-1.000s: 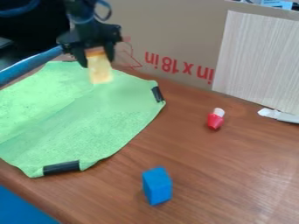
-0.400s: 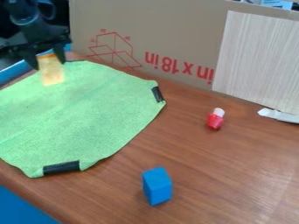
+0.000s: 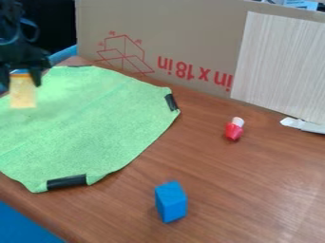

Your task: Put the yellow figure on the bottom left edge of the cloth

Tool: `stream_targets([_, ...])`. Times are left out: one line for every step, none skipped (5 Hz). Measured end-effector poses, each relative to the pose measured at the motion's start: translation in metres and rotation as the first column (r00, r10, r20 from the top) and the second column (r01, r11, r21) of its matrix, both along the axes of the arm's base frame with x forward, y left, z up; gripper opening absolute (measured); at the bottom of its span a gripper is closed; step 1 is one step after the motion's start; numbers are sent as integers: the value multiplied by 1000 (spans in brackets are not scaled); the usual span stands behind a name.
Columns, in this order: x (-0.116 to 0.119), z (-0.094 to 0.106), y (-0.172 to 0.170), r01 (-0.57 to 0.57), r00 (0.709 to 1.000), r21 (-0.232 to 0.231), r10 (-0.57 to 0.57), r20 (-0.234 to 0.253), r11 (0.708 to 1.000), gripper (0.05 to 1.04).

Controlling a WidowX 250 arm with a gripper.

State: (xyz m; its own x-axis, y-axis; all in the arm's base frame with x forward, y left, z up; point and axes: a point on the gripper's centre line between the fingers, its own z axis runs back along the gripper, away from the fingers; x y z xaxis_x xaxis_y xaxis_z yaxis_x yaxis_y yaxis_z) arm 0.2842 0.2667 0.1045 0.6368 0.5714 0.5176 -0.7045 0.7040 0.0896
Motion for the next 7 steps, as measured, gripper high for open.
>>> stream_targets([-15,-1,11,23,999,-13,-23,-25,1000,723])
stream_targets([-25,0,22,46,999,-11,-46,-19,999,723])
stream_targets([-27,-4,23,76,997,-5,-76,-12,997,789])
stream_targets([-34,-9,23,61,997,-3,-61,-43,998,997])
stream_targets([-35,1,18,55,998,-9,-55,-28,998,1001])
stream_targets([-35,6,10,62,996,-60,-65,-53,996,1001])
stream_targets([-22,51,-17,159,980,-79,-168,-108,984,1000])
